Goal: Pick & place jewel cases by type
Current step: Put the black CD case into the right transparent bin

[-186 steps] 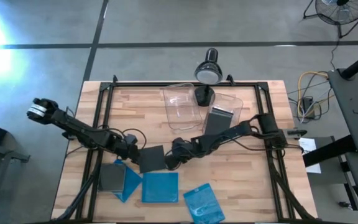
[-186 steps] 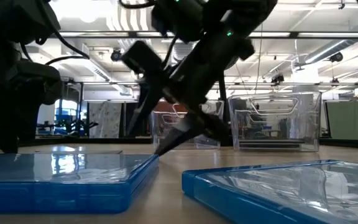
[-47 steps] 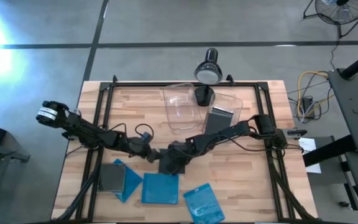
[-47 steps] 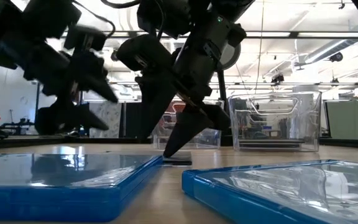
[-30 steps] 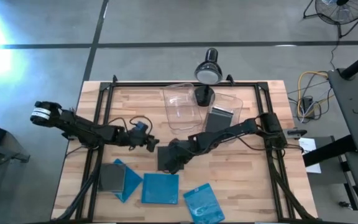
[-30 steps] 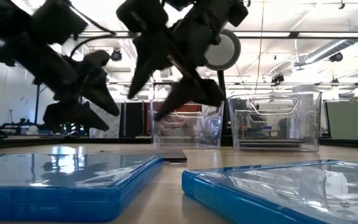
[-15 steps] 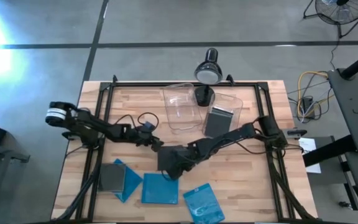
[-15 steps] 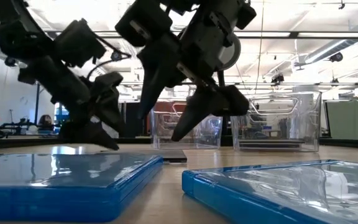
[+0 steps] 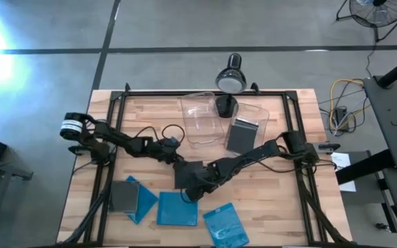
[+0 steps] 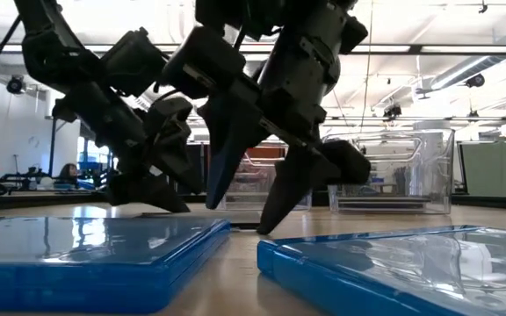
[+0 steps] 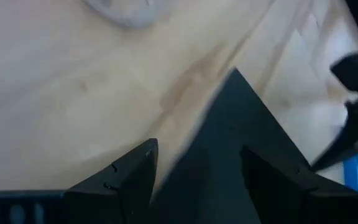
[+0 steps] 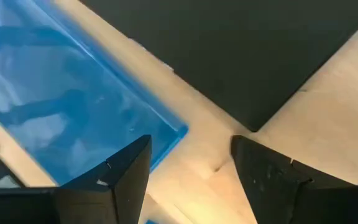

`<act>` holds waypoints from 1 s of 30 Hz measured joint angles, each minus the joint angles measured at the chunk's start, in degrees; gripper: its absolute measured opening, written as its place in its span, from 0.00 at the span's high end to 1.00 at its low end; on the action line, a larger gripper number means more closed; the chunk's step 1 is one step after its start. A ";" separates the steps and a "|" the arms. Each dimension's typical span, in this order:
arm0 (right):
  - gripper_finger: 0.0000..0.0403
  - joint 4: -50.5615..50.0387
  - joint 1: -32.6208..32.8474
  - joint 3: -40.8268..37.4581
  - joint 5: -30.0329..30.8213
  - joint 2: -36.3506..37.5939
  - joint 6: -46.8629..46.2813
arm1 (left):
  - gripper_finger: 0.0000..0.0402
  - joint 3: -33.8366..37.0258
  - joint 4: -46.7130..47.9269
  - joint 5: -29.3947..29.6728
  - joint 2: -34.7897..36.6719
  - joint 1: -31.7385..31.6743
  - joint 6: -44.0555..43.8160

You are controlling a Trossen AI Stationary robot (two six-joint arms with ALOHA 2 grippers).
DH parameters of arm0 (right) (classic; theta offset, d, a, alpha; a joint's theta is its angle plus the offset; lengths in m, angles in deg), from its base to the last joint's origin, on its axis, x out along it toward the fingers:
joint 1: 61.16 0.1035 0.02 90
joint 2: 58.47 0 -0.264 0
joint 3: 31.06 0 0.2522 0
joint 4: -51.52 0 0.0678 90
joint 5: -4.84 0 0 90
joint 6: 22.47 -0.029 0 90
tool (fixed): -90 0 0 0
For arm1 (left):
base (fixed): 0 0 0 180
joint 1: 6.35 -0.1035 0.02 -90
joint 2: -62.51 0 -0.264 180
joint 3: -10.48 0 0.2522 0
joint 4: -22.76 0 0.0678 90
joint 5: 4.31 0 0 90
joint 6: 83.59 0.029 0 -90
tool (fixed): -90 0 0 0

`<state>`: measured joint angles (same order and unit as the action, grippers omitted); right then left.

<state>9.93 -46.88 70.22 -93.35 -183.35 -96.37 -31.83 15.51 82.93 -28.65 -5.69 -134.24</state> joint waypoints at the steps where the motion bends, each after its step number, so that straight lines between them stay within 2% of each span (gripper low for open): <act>1: 0.45 -0.03 -0.14 0.00 1.06 0.00 0.45 | 0.47 0.22 0.74 -0.74 0.03 0.26 0.00; 7: 0.45 0.17 -2.30 0.22 3.00 -0.11 3.01 | 0.47 0.69 6.29 -6.64 1.40 2.07 -0.18; 12: 0.45 2.31 -4.49 0.09 4.56 -0.24 4.02 | 0.47 0.80 11.41 -7.84 4.14 2.45 0.22; 22: 0.44 8.31 -9.49 0.84 12.04 -0.66 5.75 | 0.47 4.07 26.92 -1.99 16.95 1.20 2.69; 25: 0.44 8.74 -10.48 1.46 13.00 -0.10 7.27 | 0.47 6.84 26.92 -1.32 20.80 1.20 0.28; 30: 0.44 7.48 -9.79 1.92 10.97 2.14 6.22 | 0.47 12.33 25.32 1.09 27.30 1.23 -6.92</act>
<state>17.41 -56.67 72.15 -82.38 -181.21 -90.15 -19.50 40.83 84.01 -1.36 -4.46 -141.16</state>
